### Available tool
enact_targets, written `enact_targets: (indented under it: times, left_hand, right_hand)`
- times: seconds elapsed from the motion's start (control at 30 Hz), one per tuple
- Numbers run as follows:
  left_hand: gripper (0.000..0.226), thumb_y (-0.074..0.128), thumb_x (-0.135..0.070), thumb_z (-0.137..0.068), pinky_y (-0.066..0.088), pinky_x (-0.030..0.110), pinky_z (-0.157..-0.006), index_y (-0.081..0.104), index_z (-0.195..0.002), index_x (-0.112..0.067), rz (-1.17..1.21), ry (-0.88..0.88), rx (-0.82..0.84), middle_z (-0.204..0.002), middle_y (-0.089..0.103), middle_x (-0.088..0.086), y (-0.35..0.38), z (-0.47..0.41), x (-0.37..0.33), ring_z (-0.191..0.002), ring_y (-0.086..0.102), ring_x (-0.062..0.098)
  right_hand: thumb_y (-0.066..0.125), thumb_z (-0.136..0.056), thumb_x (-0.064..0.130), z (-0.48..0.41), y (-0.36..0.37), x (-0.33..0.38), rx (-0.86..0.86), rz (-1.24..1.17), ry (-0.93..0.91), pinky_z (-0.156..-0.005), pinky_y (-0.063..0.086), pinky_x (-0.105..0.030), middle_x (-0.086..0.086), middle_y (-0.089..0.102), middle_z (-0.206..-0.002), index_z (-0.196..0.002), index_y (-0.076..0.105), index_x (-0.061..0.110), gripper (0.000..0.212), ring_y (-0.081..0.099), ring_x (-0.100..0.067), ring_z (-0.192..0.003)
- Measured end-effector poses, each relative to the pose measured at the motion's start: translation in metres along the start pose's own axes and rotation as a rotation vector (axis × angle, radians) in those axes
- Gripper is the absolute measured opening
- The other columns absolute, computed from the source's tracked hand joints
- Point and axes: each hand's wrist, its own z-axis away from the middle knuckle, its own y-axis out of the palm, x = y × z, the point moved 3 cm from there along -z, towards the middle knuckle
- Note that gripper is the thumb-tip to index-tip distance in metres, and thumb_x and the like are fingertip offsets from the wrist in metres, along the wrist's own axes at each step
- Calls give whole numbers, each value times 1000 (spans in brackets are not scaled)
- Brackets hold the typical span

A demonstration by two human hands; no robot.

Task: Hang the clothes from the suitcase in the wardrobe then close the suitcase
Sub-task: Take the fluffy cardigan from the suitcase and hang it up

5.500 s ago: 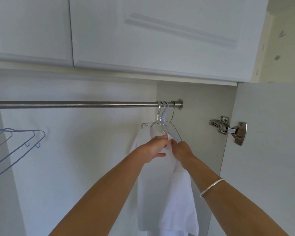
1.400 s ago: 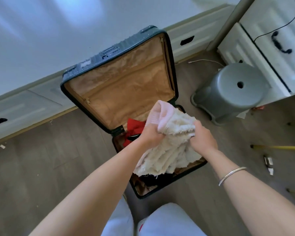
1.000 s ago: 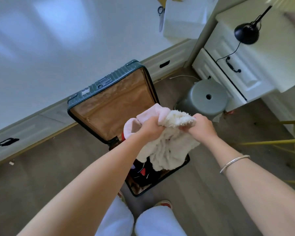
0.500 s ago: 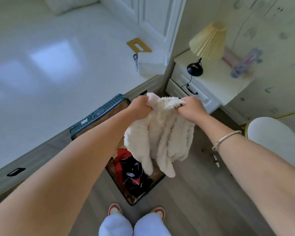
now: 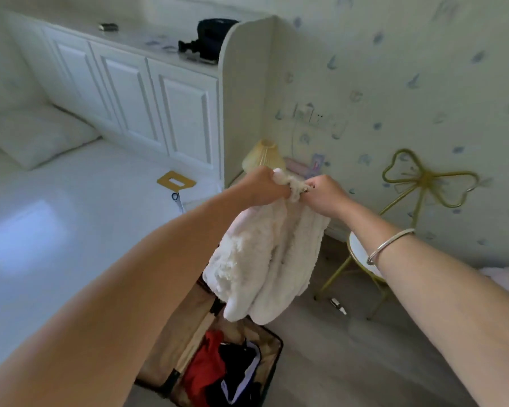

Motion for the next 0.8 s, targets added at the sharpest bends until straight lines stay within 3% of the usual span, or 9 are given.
enact_targets:
  times: [0.2,0.3,0.37,0.47,0.57,0.63,0.7,0.77,0.8]
  left_hand:
    - [23,62,-31,-84,37,24,-51,58,-76,-10,116,206,46,-71,50,0,-18,41,-89,-65,49,17]
    - [24,68,-30,-79,38,22,-50,62,-90,-9,267,226,57,-74,53,0,-17,62,-128,-67,51,15]
    - [27,74,-26,-75,40,21,-51,59,-92,-11,373,228,100,-72,51,-2,-11,81,-155,-63,48,10]
    - [20,66,-21,-83,40,24,-55,53,-91,-9,438,238,196,-78,51,3,10,108,-195,-65,48,14]
    - [12,56,-12,-85,39,25,-57,47,-77,-9,505,226,303,-71,46,6,40,136,-233,-63,47,19]
    - [7,54,-8,-85,42,25,-57,50,-89,-4,573,218,412,-71,46,9,65,164,-264,-62,48,20]
    - [23,56,-8,-83,51,33,-72,48,-103,-1,673,186,577,-83,50,13,92,193,-289,-74,53,25]
    - [28,55,-12,-76,50,44,-87,46,-99,0,753,143,779,-90,51,15,115,229,-312,-82,53,28]
    - [24,54,-13,-74,49,42,-83,46,-93,-1,789,133,855,-84,50,14,123,246,-321,-78,52,27]
  right_hand:
    - [52,-90,16,78,-68,19,-226,-82,123,-52,30,-28,1,42,-60,-59,45,16,32,39,-15,-60]
    - [37,-93,6,114,-88,26,-280,-302,160,-65,42,-32,-8,52,-86,-95,58,-4,23,48,-20,-81]
    - [42,-91,13,142,-104,27,-388,-348,199,-71,44,-41,-8,54,-93,-102,57,0,23,51,-21,-85]
    - [51,-86,30,188,-138,22,-622,-289,269,-82,49,-41,-6,61,-99,-99,59,18,20,58,-24,-91]
    - [47,-87,25,244,-163,22,-733,-231,351,-69,47,-34,-2,51,-79,-87,51,12,14,51,-22,-74]
    - [48,-82,32,291,-166,22,-630,-335,422,-62,47,-29,-3,53,-75,-92,48,10,24,53,-19,-66]
    - [53,-79,40,333,-167,11,-587,-475,463,-72,53,-33,-3,61,-92,-114,43,12,47,62,-18,-82]
    - [53,-86,40,374,-172,-1,-639,-605,446,-86,56,-40,-4,63,-106,-119,39,15,43,64,-21,-98]
    - [52,-90,37,389,-175,-7,-683,-629,433,-88,56,-43,-6,62,-106,-116,41,15,36,64,-22,-99]
